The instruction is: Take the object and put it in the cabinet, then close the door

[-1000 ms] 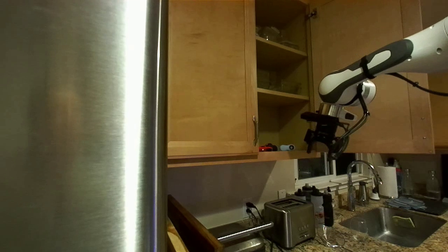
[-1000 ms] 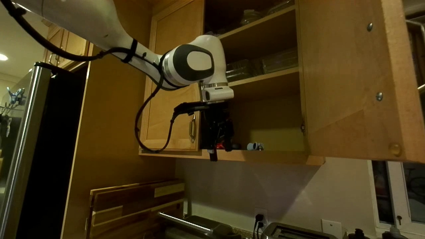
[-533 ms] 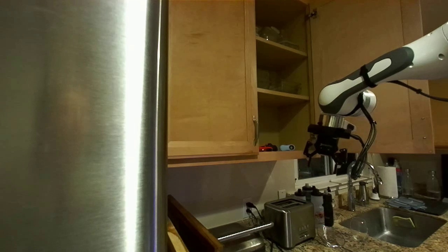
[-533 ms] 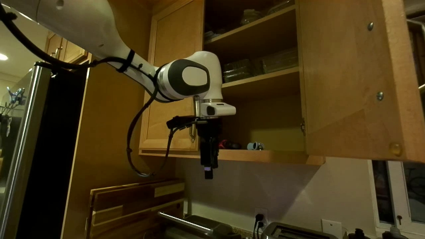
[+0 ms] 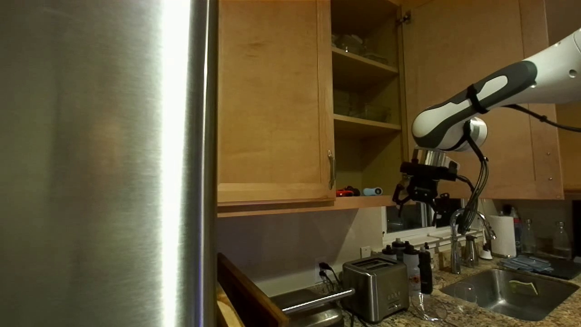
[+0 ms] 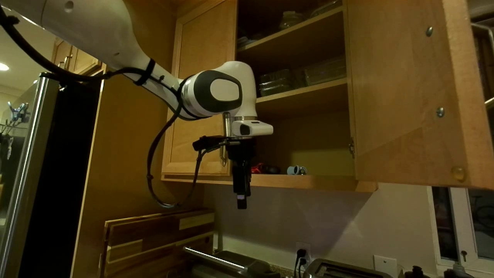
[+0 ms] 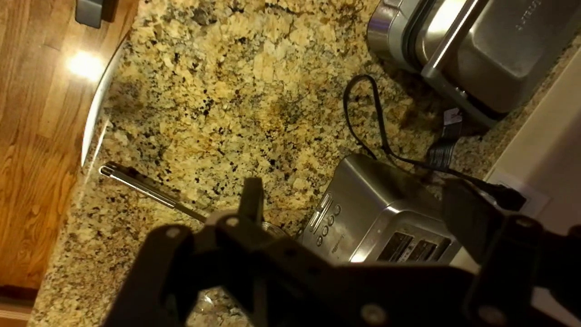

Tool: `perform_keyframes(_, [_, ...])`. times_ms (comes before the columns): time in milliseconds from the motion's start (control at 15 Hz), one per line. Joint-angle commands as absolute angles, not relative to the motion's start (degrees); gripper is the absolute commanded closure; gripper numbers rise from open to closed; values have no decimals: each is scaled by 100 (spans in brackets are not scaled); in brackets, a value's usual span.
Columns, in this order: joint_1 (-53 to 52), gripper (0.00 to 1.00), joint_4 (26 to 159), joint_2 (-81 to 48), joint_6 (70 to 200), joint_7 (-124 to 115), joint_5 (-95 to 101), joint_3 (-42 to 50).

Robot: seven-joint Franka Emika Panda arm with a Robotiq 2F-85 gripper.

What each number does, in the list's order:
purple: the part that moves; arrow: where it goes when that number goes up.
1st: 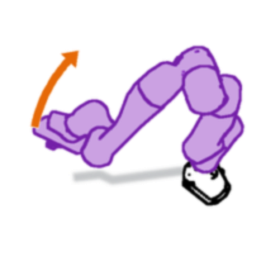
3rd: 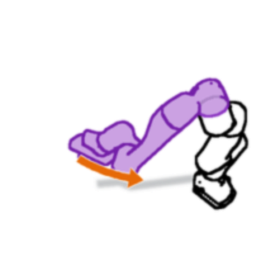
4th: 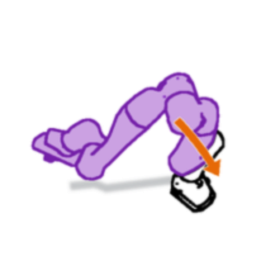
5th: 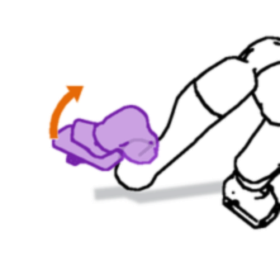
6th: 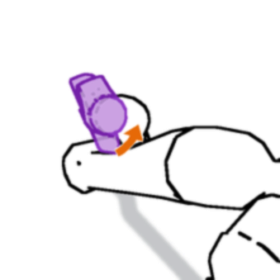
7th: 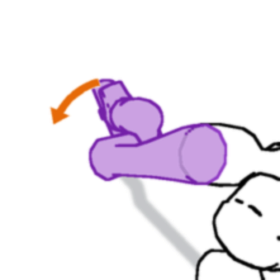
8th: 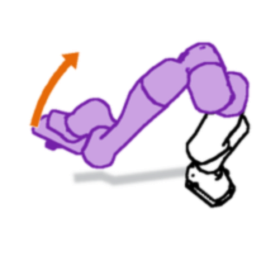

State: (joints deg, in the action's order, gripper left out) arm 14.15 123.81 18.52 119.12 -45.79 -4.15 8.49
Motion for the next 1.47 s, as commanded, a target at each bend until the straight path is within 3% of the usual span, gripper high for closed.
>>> perform_keyframes(0, [1425, 0, 12855, 2248, 12080, -3812, 16, 769])
perform_keyframes(867, [1599, 0, 14227, 3277, 12605, -70, 1464, 1178])
perform_keyframes(1400, [1565, 0, 13937, 2934, 12520, -218, 1320, 1119])
